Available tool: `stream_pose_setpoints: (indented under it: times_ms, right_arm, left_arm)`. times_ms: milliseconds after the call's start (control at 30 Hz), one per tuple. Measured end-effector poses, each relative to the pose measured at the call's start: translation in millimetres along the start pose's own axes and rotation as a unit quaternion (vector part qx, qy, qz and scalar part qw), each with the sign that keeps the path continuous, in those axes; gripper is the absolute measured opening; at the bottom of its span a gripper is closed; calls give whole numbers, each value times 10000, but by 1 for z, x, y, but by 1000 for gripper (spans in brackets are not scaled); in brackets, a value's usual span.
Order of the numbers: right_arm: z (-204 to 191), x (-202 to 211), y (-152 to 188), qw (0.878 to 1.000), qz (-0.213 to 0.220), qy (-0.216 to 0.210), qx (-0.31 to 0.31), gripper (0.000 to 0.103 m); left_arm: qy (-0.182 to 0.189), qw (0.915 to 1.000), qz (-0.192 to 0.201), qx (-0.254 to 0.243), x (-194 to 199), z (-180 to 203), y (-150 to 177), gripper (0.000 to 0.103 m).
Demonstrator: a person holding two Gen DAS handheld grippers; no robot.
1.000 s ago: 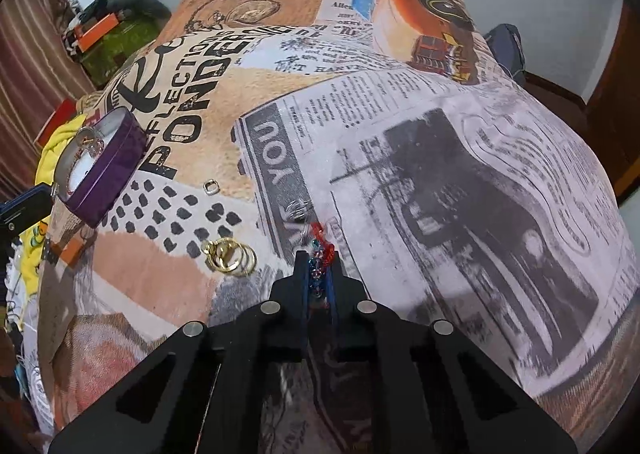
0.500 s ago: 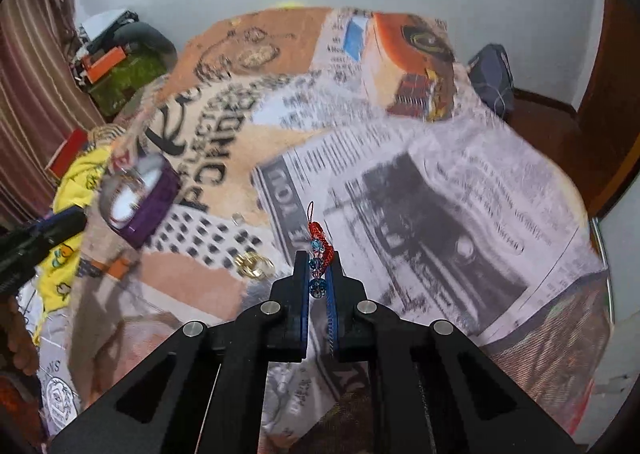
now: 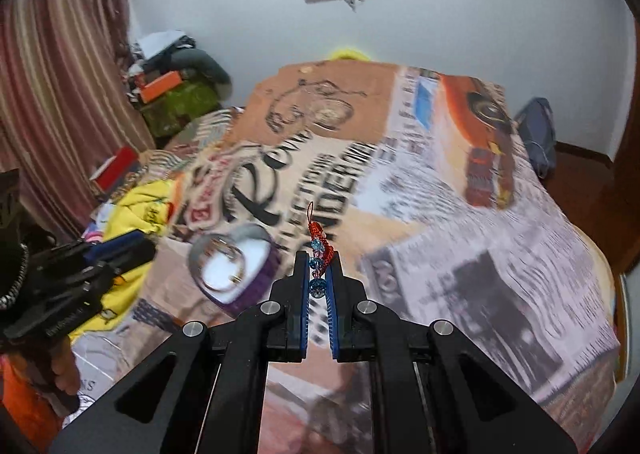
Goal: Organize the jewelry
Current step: 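Lift the silver ring toward the tin with the left tool while the right tool lifts the charm, then lower the ring into the tin and open the left tool while the right tool releases the charm there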
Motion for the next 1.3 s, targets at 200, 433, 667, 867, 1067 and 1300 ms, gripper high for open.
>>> stream_pose_setpoints:
  times_ms: [200, 433, 667, 867, 1067, 1300]
  right_arm:
    - [-28, -16, -14, 9993, 34, -331, 153, 7]
    - [-48, -42, -15, 9977, -179, -637, 167, 7]
    - [-59, -72, -6, 9955, -536, -756, 175, 7]
    - [-63, -83, -1, 9938, -718, -841, 144, 7]
    - [-65, -87, 1, 9933, -798, -815, 187, 7]
    - [-65, -94, 7, 9929, -913, -716, 275, 7]
  left_arm:
    - [-54, 10000, -30, 49, -10, -12, -3, 20]
    - [18, 9995, -308, 116, -38, -20, 7, 20]
    - [169, 9979, -613, 139, -63, -21, 21, 20]
    - [251, 9973, -679, 79, -70, -18, 24, 20]
    - [172, 9979, -614, 101, -68, -21, 19, 20]
    - [-18, 9989, -446, 166, -54, -32, 13, 26]
Point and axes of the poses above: each gripper's, at about its wrist camera, not at the fingertips, and x roughly against the way its jaws point, z to its right, y to its underside, the point moved 8 cm from there along -x, roughly the way its jaws point, and after that the axes turned 2 degrees about -z, right-handed, at the moved point
